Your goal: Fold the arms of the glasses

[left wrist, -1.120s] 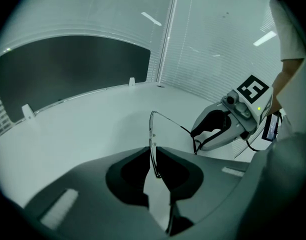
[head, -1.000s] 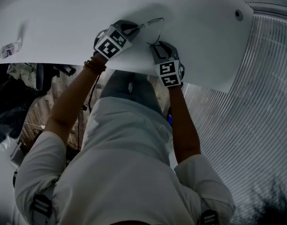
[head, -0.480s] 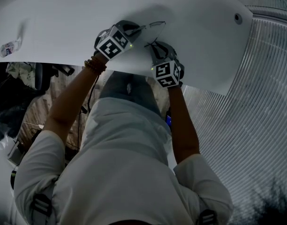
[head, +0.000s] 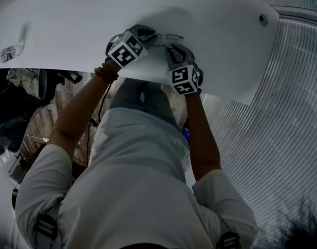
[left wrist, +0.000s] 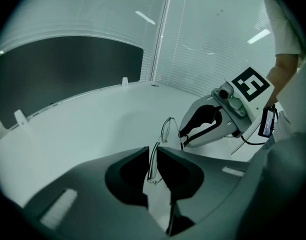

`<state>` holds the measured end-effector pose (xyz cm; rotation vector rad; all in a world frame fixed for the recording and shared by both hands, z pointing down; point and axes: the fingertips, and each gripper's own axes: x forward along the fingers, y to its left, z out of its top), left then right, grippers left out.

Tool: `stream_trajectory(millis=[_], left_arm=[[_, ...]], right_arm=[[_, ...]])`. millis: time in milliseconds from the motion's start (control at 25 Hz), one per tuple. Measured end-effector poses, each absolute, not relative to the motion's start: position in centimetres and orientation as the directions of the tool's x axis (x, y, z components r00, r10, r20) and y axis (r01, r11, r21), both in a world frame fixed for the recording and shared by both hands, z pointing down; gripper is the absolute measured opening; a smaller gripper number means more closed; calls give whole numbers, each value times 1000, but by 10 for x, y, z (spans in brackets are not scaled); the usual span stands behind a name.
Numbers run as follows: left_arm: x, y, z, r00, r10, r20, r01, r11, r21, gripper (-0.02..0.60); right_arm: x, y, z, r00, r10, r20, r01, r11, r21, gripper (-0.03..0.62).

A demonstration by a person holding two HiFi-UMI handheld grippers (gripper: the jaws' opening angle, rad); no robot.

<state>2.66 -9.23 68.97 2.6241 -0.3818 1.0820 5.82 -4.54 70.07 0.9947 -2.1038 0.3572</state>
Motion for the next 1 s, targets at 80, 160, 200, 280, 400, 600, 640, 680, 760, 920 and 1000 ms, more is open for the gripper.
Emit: stream_trajectory(millis=[80,160,200,280,400,600,640,680,760,920,1000], left_arm=[[25,-90,688,684,-133,717,-340,-928,152,52],[24,-85,689,680,-127,722,-338,-928,155,52],[23,-83,690,679,-126,724,-338,-928,156,52],[22,-79,690,680,-127,722,-339,-928,156,52],[20,-73,688,686,-131,716,-339,-928,155,52],[26,-62,684,711,-146,687,-336,-930,150,63],[26,-60,684,715,-146,684,-336,-929,154,63],[27,-58,684,717,-144,682,-336,-929,157,63],[28,-52,684,721,-134,680,-328,-930,164,64],[36,-41,685,736,-118,667,-306,-936,172,64],[38,-38,686,740,-113,663,-301,-937,176,66]], right_arm=[[59,-45,700,-388,-541,746,-758,648,75,69],[60,-46,700,-373,-546,750,-765,639,84,72],[61,-45,701,-367,-548,752,-767,635,89,75],[62,-44,702,-355,-553,754,-772,628,98,80],[63,-42,703,-332,-563,757,-780,615,116,89],[73,-39,703,-268,-594,759,-808,568,159,115],[75,-39,704,-252,-600,759,-814,556,169,120],[77,-39,705,-236,-605,761,-818,546,180,123],[80,-40,708,-205,-613,763,-826,527,201,134],[84,-40,712,-172,-625,762,-842,495,216,170],[85,-40,714,-163,-629,760,-848,483,217,176]])
